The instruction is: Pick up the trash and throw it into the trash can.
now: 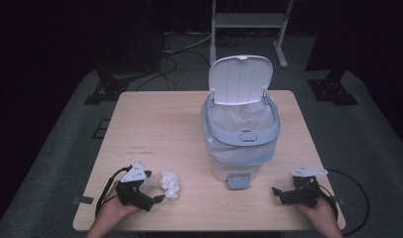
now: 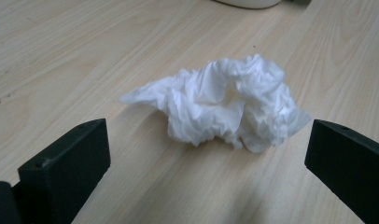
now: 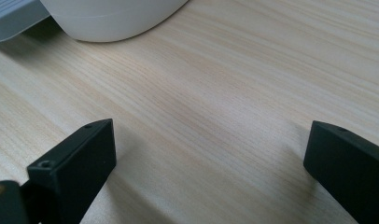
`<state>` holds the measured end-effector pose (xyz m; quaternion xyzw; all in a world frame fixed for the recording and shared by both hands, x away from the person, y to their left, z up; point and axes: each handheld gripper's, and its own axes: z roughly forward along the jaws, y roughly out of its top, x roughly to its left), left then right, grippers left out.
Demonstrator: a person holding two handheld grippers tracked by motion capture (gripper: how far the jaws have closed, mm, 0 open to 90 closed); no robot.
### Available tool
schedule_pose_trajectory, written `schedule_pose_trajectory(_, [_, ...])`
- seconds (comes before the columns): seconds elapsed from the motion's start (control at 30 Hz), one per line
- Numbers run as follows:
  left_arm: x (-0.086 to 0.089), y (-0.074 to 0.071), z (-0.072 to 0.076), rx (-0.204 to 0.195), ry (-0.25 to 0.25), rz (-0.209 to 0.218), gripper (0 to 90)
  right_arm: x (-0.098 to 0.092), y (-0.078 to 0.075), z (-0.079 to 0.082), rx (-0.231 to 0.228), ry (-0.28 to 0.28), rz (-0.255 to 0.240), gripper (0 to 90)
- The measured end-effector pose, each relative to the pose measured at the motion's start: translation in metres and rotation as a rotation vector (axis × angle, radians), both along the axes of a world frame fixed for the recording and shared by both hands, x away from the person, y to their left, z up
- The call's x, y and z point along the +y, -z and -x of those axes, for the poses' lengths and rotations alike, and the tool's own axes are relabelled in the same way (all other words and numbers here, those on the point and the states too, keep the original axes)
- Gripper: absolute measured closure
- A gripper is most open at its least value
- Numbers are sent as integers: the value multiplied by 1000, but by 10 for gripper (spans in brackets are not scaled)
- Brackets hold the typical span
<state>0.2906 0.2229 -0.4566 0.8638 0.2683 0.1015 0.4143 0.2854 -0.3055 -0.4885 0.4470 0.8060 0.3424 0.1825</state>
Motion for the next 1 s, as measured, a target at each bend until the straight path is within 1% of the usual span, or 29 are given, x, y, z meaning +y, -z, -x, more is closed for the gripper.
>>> schedule_pose_trajectory(0.13, [-7,-2,-2,-1,13,19,0,0,0,0,0,0,0,13])
schedule_pose_trajectory(0.5, [-20,-2,-5,2,22,37,0,0,0,0,0,2,0,13])
schedule_pose_trajectory(0.57, [-24,0,-7,1,24,33,0,0,0,0,0,4,0,12])
schedule_pose_trajectory(0.67, [-27,2,-9,3,25,17,0,1,0,0,0,6,0,12])
schedule_pose_trajectory(0.83, [-33,9,-13,12,21,-21,0,1,0,0,0,6,0,12])
schedule_pose_trajectory(0.93, [-34,14,-16,39,14,-20,0,1,0,0,0,6,0,13])
schedule_pose_trajectory(1.0, [-35,16,-17,45,11,-36,0,1,0,0,0,6,0,12])
